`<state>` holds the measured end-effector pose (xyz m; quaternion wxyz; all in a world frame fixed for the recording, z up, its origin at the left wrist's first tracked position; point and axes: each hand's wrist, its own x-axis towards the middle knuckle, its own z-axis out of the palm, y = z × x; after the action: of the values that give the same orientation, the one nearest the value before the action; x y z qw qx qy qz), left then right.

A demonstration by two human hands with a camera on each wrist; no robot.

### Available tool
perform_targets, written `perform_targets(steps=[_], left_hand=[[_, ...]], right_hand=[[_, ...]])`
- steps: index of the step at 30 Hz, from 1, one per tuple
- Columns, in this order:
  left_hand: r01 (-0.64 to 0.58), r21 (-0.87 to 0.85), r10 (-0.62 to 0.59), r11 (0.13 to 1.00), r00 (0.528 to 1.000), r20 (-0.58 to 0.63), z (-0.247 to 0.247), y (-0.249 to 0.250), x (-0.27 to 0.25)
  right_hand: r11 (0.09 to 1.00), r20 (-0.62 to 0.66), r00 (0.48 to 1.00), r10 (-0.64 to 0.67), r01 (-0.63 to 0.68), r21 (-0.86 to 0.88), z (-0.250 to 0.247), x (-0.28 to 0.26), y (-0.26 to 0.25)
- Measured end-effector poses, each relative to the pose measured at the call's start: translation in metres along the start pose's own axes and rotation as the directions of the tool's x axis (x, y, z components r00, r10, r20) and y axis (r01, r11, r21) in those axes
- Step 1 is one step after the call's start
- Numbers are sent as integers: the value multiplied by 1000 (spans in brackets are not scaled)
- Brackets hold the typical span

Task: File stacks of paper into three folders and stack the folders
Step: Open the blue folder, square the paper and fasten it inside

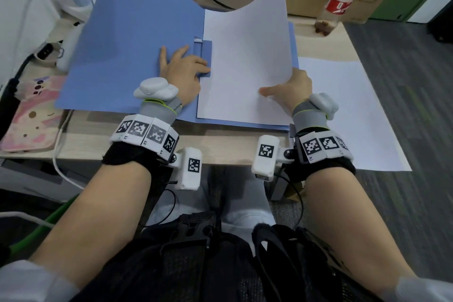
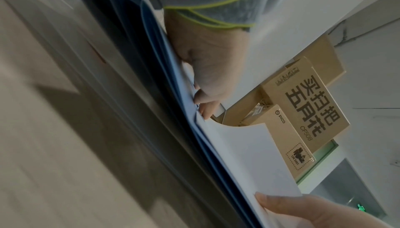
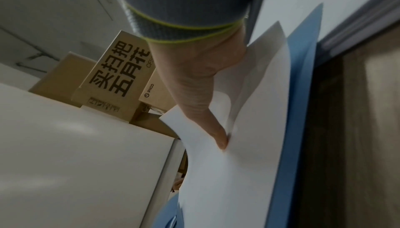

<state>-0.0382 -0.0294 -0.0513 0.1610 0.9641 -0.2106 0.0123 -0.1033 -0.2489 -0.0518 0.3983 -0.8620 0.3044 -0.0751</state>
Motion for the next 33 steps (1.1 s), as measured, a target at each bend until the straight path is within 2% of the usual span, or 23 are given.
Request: perform_targets(steps=[5, 8, 9, 11, 14, 15, 17, 18, 20, 22, 24, 26, 28, 30, 33], left_hand=[[-30, 16, 30, 999, 1000, 4, -1, -2, -1], [-48, 45, 47, 998, 999, 26, -2, -3, -2], [-53, 58, 51, 997, 998, 34, -3, -2, -3], [-66, 81, 62, 995, 997, 51, -4, -2, -4], [-92, 76, 87, 993, 993, 76, -8, -3, -4], [-97, 55, 93, 994, 993, 78, -10, -5, -5], [-99, -28, 100, 995, 994, 50, -13, -14, -5], [-105, -88, 106, 991, 994, 13, -14, -20, -6], [-109, -209, 93, 972, 992, -84, -18, -31, -10], [-64, -287, 2, 956, 978, -211, -26, -46, -17], [42, -284, -138, 958, 935, -326, -36, -63, -27], [230, -238, -313, 944, 853, -417, -43, -80, -36], [412, -229, -471, 882, 751, -462, -46, -97, -44], [505, -292, -583, 812, 674, -454, -48, -112, -54], [567, -372, -678, 735, 618, -398, -53, -122, -66]], right_hand=[[977, -23, 999, -40, 34, -210, 4, -4, -9], [906, -20, 998, -67, 52, -421, 12, -8, -16], [887, 6, 994, -106, 97, -452, 14, -9, -20], [871, 132, 962, -239, 273, -409, 21, -13, -28], [806, 387, 821, -420, 534, -258, 39, -20, -42], [785, 435, 775, -458, 583, -211, 48, -21, -47], [762, 473, 720, -507, 632, -145, 63, -21, -55], [759, 475, 714, -514, 637, -137, 68, -22, -58], [773, 461, 738, -493, 615, -159, 71, -21, -60], [794, 444, 764, -468, 584, -169, 73, -22, -62], [823, 410, 791, -454, 549, -148, 76, -25, -65], [854, 361, 825, -434, 505, -128, 79, -27, -68], [881, 328, 854, -405, 460, -111, 83, -28, -68], [897, 321, 866, -385, 433, -93, 86, -30, -67], [915, 305, 882, -360, 397, -67, 89, -34, -68]])
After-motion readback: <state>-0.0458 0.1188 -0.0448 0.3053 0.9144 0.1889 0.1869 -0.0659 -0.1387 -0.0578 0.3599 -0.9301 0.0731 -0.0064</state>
